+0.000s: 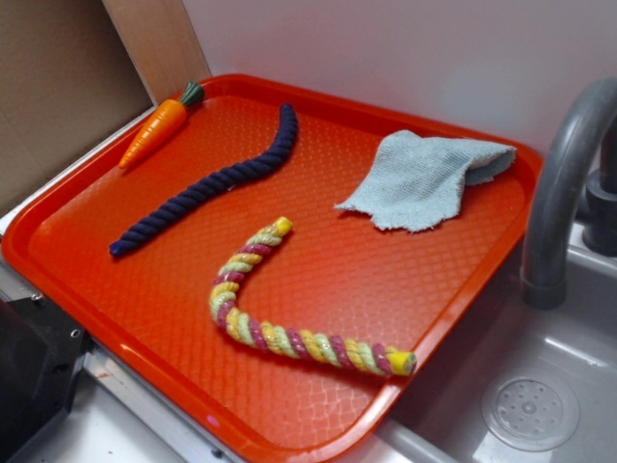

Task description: Grab the blue cloth.

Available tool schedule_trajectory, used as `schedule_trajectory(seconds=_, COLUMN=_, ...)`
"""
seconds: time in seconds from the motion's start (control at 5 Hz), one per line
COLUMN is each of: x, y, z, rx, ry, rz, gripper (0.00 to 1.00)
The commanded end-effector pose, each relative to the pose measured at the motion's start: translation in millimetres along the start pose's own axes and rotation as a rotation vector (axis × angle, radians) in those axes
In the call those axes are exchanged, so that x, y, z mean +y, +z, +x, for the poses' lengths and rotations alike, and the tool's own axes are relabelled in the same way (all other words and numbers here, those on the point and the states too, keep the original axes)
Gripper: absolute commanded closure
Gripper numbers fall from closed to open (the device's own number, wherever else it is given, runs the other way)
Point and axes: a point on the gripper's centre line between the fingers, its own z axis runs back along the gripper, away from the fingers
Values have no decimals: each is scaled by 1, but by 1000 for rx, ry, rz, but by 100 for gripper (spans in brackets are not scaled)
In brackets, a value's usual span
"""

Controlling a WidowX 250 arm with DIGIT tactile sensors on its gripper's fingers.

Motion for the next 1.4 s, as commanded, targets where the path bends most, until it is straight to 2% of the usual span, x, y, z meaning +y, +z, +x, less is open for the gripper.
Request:
schedule_trajectory(seconds=0.0, x=0, y=0, z=0, rx=0, ry=0, rz=0, gripper=0)
schedule_trajectory(seconds=0.2, x=-30, y=-57, z=43, rx=5, ry=-136, rz=101, gripper=0)
schedule_trajectory(seconds=0.4, x=-52, y=-85, z=70, rx=-77, ry=-216, rz=43, gripper=0)
schedule_trajectory(seconds=0.6, x=-72, y=-108, z=91, rx=-204, ry=-318, rz=-23, gripper=0)
schedule_trajectory(seconds=0.8, x=-69, y=-129, z=111, rx=-266, ry=-346, rz=-64, gripper=0)
schedule_trajectory(seconds=1.2, x=-69, y=-129, z=111, rx=-266, ry=-346, rz=-64, gripper=0)
